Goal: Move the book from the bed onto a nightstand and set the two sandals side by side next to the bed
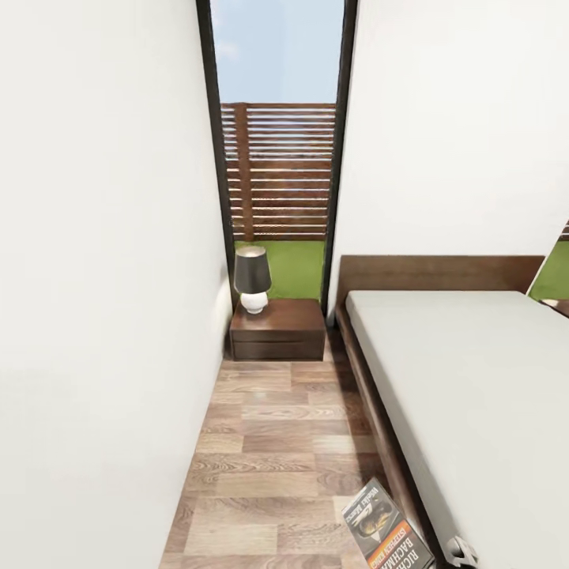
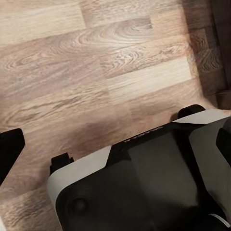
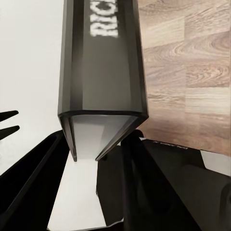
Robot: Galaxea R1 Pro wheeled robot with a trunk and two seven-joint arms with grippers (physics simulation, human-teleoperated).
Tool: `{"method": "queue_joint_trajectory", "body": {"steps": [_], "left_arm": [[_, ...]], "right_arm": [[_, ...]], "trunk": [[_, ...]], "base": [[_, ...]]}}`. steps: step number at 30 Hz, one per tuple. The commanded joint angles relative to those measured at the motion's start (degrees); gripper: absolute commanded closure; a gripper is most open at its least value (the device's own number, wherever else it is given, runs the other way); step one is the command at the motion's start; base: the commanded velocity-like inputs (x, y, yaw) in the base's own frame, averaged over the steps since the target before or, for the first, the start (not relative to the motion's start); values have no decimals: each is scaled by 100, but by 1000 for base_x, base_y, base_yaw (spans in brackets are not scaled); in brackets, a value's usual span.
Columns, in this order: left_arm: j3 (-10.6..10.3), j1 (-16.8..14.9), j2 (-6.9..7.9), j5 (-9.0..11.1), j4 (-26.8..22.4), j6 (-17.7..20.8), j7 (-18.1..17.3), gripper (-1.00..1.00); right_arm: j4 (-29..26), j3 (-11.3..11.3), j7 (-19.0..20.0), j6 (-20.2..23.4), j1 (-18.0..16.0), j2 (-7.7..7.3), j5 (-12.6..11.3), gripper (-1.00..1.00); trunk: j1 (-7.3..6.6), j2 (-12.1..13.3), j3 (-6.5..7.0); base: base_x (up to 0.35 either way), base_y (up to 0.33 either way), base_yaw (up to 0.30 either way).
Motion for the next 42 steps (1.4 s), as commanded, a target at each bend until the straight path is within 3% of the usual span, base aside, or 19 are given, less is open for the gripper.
{"method": "queue_joint_trajectory", "body": {"steps": [1, 42], "left_arm": [[47, -5, 0, -61, 4, -26, -14, -100], [47, -4, 2, -61, 4, -26, -14, -100]], "right_arm": [[-6, -63, 24, 59, -5, 2, 26, 100], [-6, -63, 27, 59, -5, 2, 27, 100]], "trunk": [[7, -12, -12], [7, -12, -12]], "base": [[332, 0, 0], [331, -4, 0]]}}
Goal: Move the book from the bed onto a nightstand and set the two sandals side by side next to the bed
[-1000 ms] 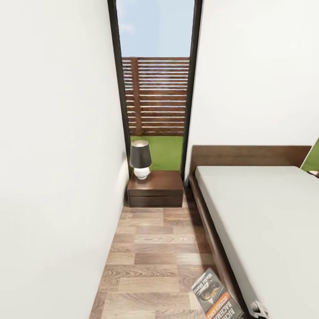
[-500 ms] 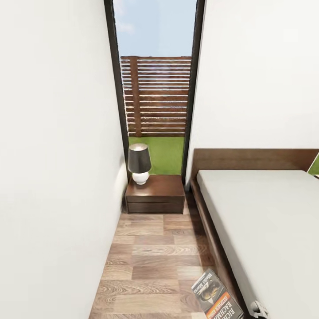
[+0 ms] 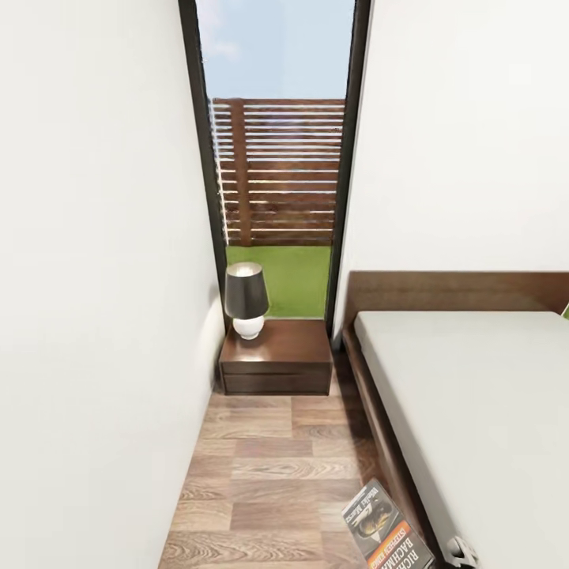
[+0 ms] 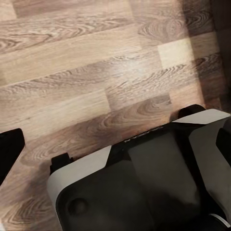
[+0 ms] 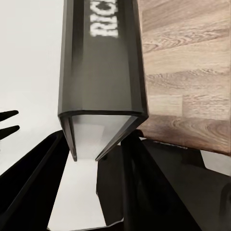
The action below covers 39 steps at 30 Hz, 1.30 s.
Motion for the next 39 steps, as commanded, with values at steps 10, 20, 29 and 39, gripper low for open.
{"method": "queue_joint_trajectory", "body": {"steps": [10, 20, 29, 39], "left_arm": [[47, -5, 0, -61, 4, -26, -13, -100], [47, -6, 2, -61, 4, -26, -13, -100], [47, -6, 2, -61, 4, -26, -13, -100], [47, -6, 1, -61, 4, -26, -13, -100]], "right_arm": [[-6, -63, 24, 60, -7, 3, 26, 100], [-6, -63, 24, 60, -6, 8, 25, 100], [-6, -63, 24, 60, -7, 2, 25, 100], [-6, -63, 24, 60, -7, 2, 25, 100]], "trunk": [[7, -12, -12], [7, -12, -12], [7, -12, -12], [7, -12, -12]], "base": [[330, 0, 0], [316, -83, 0], [315, -7, 0], [316, 0, 0]]}}
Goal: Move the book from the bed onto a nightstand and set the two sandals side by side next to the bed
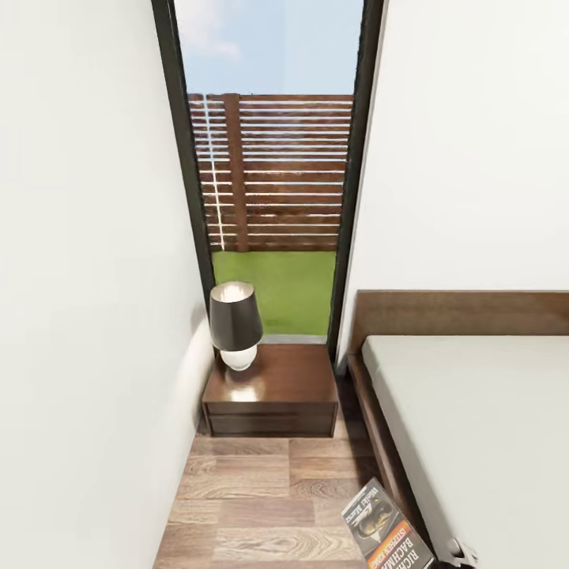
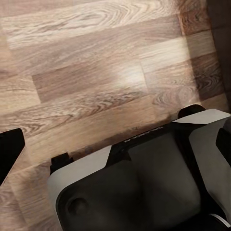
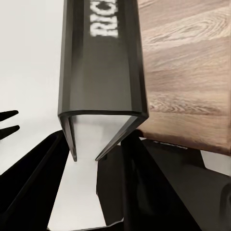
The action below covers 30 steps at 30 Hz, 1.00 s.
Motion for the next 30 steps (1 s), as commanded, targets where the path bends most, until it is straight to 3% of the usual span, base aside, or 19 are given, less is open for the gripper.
{"method": "queue_joint_trajectory", "body": {"steps": [1, 30], "left_arm": [[47, -5, 2, -61, 4, -26, -14, -100], [47, -5, 1, -61, 4, -26, -13, -100]], "right_arm": [[-6, -64, 24, 60, -5, 2, 25, 100], [-6, -64, 24, 60, -4, 2, 18, 100]], "trunk": [[7, -12, -12], [7, -12, -12]], "base": [[316, 0, 0], [316, 0, 0]]}}
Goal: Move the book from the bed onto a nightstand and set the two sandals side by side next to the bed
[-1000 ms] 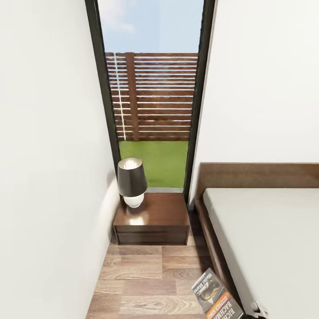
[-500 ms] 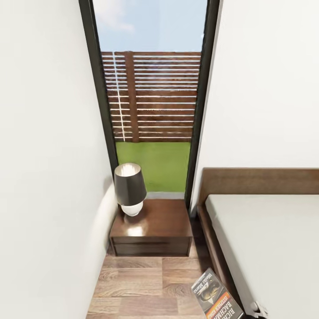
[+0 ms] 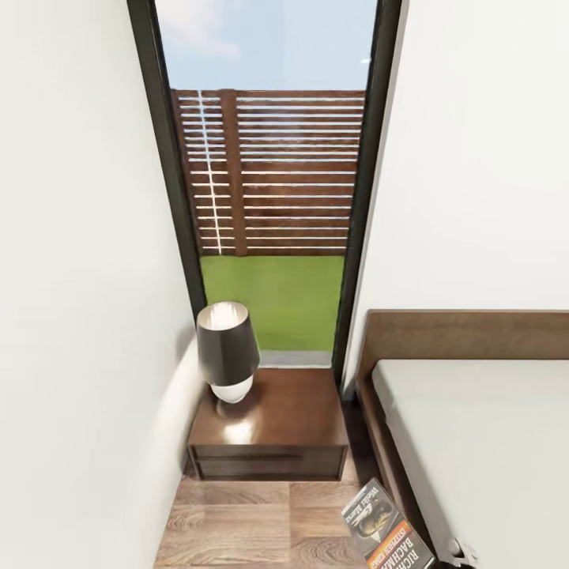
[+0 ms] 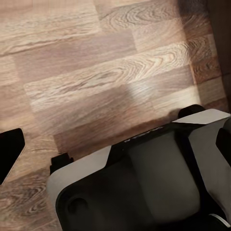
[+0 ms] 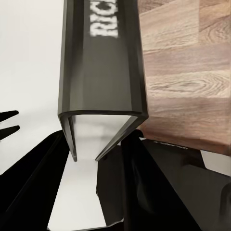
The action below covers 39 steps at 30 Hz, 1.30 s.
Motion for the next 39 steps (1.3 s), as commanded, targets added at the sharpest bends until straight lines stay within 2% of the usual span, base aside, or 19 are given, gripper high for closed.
{"method": "queue_joint_trajectory", "body": {"steps": [1, 39], "left_arm": [[47, -5, 1, -61, 4, -26, -14, -100], [47, -5, 0, -61, 4, -26, -13, -100]], "right_arm": [[-6, -64, 24, 60, -6, 4, 25, 100], [-6, -64, 24, 60, -9, 2, 23, 100]], "trunk": [[7, -12, -12], [7, -12, -12]], "base": [[316, 0, 0], [316, 0, 0]]}}
